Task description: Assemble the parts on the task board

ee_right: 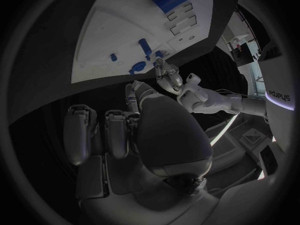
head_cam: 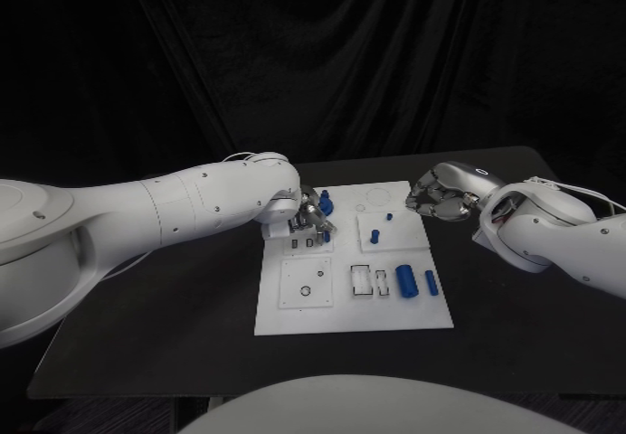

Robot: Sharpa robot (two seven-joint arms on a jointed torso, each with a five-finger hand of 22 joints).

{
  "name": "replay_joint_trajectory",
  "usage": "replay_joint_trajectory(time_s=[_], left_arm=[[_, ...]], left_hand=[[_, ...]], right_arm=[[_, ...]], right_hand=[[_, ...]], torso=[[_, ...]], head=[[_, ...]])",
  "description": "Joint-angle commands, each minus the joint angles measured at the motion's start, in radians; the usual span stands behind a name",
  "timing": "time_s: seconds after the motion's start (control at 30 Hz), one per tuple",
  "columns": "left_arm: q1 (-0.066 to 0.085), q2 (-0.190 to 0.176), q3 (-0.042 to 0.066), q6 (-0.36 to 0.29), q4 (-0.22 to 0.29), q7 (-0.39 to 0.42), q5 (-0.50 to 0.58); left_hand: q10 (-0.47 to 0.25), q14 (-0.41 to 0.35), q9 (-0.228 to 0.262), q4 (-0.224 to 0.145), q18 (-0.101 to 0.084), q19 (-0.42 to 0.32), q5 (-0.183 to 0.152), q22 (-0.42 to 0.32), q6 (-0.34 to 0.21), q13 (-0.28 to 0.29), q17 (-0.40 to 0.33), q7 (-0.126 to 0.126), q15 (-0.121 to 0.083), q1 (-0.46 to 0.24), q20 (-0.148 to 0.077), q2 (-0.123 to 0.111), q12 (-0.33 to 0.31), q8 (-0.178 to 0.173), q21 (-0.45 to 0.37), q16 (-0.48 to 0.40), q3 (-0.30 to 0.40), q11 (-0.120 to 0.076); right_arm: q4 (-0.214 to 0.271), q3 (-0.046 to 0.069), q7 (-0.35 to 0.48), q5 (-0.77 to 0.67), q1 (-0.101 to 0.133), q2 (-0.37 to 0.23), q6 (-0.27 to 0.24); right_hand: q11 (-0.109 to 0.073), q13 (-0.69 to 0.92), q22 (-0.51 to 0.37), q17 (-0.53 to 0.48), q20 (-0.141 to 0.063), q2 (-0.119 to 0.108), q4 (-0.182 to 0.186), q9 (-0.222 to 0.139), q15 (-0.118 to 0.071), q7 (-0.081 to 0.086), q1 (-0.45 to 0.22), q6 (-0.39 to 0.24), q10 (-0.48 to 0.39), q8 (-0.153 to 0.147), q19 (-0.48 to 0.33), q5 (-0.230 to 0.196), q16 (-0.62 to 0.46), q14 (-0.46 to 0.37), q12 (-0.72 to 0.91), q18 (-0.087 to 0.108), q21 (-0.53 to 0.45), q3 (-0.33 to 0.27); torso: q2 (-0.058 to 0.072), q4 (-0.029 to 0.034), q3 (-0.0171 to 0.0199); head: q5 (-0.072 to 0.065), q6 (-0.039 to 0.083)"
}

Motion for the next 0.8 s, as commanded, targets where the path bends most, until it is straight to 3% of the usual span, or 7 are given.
replay_joint_trajectory(time_s=[0.03, 0.57, 0.8], left_arm=[[-0.003, 0.004, 0.001, 0.013, -0.002, 0.015, -0.004], [-0.006, 0.009, 0.001, 0.003, -0.008, 0.03, -0.004], [-0.007, 0.01, 0.001, 0.006, -0.01, 0.03, -0.004]], left_hand=[[0.105, 0.104, 0.008, -0.008, -0.014, -0.012, 0.007, 0.221, -0.005, 0.263, 0.263, -0.003, -0.009, 0.002, -0.002, 0.004, 0.004, 0.005, 0.0, -0.004, 0.003, -0.009], [0.105, 0.104, 0.052, -0.023, -0.013, -0.025, 0.029, 0.217, -0.017, 0.263, 0.263, -0.007, -0.013, 0.008, -0.01, 0.006, 0.004, 0.014, 0.002, -0.004, 0.025, -0.012], [0.105, 0.104, 0.114, -0.06, -0.014, -0.025, 0.095, 0.217, -0.03, 0.263, 0.263, -0.012, -0.019, 0.02, -0.02, -0.001, 0.004, 0.024, 0.002, -0.004, 0.079, -0.018]], right_arm=[[0.0, 0.001, -0.024, -0.002, -0.003, -0.001, 0.008], [0.002, 0.001, -0.034, -0.002, -0.003, -0.005, 0.02], [0.003, 0.001, -0.037, -0.002, -0.003, -0.004, 0.025]], right_hand=[[-0.004, 0.235, 0.208, 0.143, -0.006, 0.005, 0.006, 0.002, -0.005, 0.0, -0.009, -0.008, 0.083, -0.005, 0.029, 0.007, -0.003, 0.081, -0.004, 0.016, -0.005, 0.001], [-0.005, 0.227, 0.207, 0.142, -0.006, 0.006, 0.005, 0.002, -0.005, -0.001, -0.006, -0.008, 0.078, -0.005, 0.028, 0.008, -0.004, 0.081, -0.008, 0.017, -0.007, 0.002], [-0.005, 0.221, 0.207, 0.142, -0.006, 0.006, 0.003, 0.003, -0.005, -0.001, -0.004, -0.007, 0.073, -0.005, 0.027, 0.009, -0.004, 0.081, -0.011, 0.017, -0.008, 0.004]], torso=[[0.0, 0.0004, 0.0], [0.0, -0.0004, -0.0001], [0.0, 0.0, -0.0001]], head=[[-0.001, 0.0], [-0.002, 0.0], [-0.004, 0.0]])
